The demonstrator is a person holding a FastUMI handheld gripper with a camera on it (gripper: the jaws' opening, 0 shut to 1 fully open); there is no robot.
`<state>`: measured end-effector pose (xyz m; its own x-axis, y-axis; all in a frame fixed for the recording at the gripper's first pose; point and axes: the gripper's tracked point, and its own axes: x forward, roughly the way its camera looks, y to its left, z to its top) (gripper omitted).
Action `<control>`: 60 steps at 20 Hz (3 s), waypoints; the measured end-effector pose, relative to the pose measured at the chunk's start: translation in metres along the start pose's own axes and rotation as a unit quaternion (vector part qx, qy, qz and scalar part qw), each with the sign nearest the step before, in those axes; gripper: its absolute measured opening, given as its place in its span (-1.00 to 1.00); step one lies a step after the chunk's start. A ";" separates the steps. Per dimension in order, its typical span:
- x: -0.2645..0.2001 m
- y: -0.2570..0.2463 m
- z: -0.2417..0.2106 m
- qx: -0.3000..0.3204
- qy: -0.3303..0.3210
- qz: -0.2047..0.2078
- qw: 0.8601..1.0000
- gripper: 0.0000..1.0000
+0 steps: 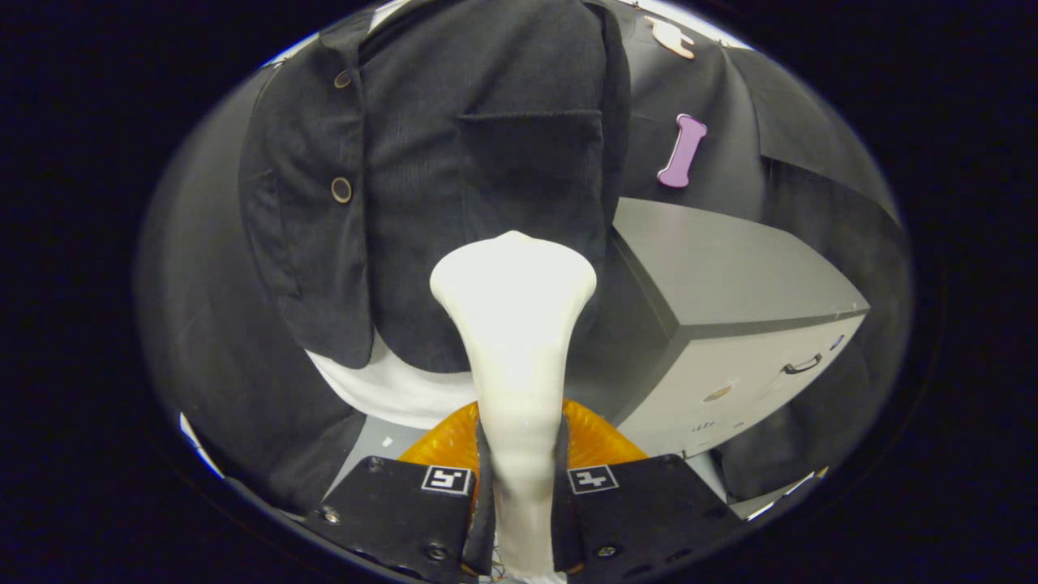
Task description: Iron the clothes twice with a garment steamer, once on the left side and once on the right side.
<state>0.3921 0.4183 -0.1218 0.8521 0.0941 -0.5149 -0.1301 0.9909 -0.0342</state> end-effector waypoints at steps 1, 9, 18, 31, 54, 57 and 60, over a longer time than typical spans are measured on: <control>0.002 0.000 -0.006 -0.001 0.003 0.000 1.000 -0.40; 0.009 -0.005 -0.027 -0.001 0.023 -0.004 1.000 -0.40; -0.002 -0.011 -0.030 0.006 0.034 -0.006 0.999 -0.40; -0.148 0.045 0.107 0.002 -0.108 0.048 0.993 -0.40; -0.246 0.239 0.296 -0.039 -0.241 0.081 0.966 -0.39; -0.231 0.253 0.307 -0.040 -0.236 0.074 0.968 -0.38; -0.216 0.257 0.315 -0.044 -0.236 0.058 0.969 -0.38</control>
<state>0.3343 0.6826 0.2505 0.9636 0.2577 -0.0710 -0.2632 0.9612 -0.0828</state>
